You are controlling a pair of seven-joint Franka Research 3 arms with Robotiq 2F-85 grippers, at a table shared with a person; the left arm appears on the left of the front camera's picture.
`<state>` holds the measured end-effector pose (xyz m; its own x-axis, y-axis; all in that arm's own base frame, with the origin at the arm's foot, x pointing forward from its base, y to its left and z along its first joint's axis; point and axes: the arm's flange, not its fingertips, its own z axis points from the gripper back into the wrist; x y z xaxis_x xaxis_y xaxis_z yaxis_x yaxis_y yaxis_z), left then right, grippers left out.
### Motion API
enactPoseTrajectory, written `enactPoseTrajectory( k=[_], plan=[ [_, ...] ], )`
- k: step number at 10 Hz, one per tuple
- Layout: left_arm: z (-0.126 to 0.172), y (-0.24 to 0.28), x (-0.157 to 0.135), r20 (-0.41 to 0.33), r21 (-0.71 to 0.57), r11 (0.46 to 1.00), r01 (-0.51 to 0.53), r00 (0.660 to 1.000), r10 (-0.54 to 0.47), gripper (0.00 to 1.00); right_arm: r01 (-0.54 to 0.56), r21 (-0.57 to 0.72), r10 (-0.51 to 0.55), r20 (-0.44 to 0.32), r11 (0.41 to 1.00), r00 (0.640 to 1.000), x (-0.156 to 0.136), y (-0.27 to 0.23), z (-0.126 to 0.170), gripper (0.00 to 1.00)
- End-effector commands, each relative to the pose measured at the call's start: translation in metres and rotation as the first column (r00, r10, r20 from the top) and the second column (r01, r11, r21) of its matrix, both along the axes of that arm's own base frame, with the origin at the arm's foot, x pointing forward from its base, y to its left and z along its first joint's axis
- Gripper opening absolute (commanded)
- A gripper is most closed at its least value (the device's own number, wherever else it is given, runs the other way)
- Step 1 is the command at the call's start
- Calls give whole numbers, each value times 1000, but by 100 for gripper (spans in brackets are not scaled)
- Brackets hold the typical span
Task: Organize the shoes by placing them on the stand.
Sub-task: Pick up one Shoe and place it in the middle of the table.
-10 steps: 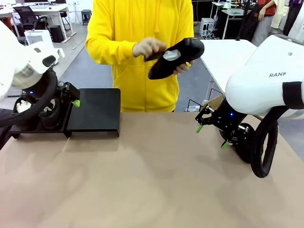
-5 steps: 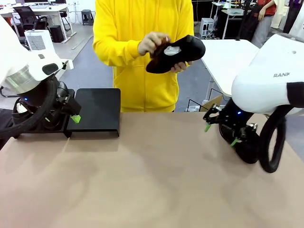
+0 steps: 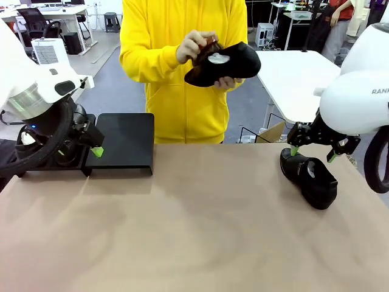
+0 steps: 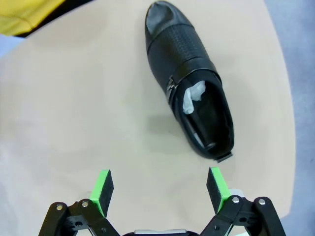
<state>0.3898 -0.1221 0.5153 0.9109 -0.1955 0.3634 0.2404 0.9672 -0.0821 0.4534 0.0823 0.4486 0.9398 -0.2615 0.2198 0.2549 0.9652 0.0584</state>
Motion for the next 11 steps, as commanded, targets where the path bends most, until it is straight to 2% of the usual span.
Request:
enactPoseTrajectory(
  k=[1, 2, 3, 4, 6, 7, 8, 9, 10, 11],
  plan=[
    [1, 0, 0, 6, -8, 1000, -16, 1000, 16, 100, -85, -52, 84, -27, 995, 996, 22, -20, -21, 100],
    [1, 0, 0, 6, -8, 1000, -16, 1000, 16, 100, -71, -35, 70, -53, 997, 996, 31, -37, -29, 100],
    [1, 0, 0, 6, -8, 1000, -16, 1000, 16, 100, 59, -7, -59, -49, 998, 997, 36, -44, -27, 100],
    [1, 0, 0, 6, -8, 1000, -16, 1000, 16, 100, -56, -30, 54, -51, 998, 997, 13, -20, -28, 100],
    [1, 0, 0, 6, -8, 1000, -16, 1000, 16, 100, -56, -30, 54, -51, 998, 997, 13, -20, -28, 100],
    [1, 0, 0, 6, -8, 1000, -16, 1000, 16, 100, -33, -20, 32, -65, 999, 997, 22, -32, -36, 100],
    [1, 0, 0, 6, -8, 1000, -16, 1000, 16, 100, -148, -47, 140, -146, 988, 979, 31, -37, -39, 100],
    [1, 0, 0, 6, -8, 1000, -16, 1000, 16, 100, -160, -93, 146, -137, 983, 980, 40, -53, -36, 100],
    [1, 0, 0, 6, -8, 1000, -16, 1000, 16, 100, -219, -137, 201, -135, 966, 970, 46, -68, -33, 100],
    [1, 0, 0, 6, -8, 1000, -16, 1000, 16, 100, -310, -118, 294, -135, 943, 946, 50, -83, -31, 100]
  ],
)
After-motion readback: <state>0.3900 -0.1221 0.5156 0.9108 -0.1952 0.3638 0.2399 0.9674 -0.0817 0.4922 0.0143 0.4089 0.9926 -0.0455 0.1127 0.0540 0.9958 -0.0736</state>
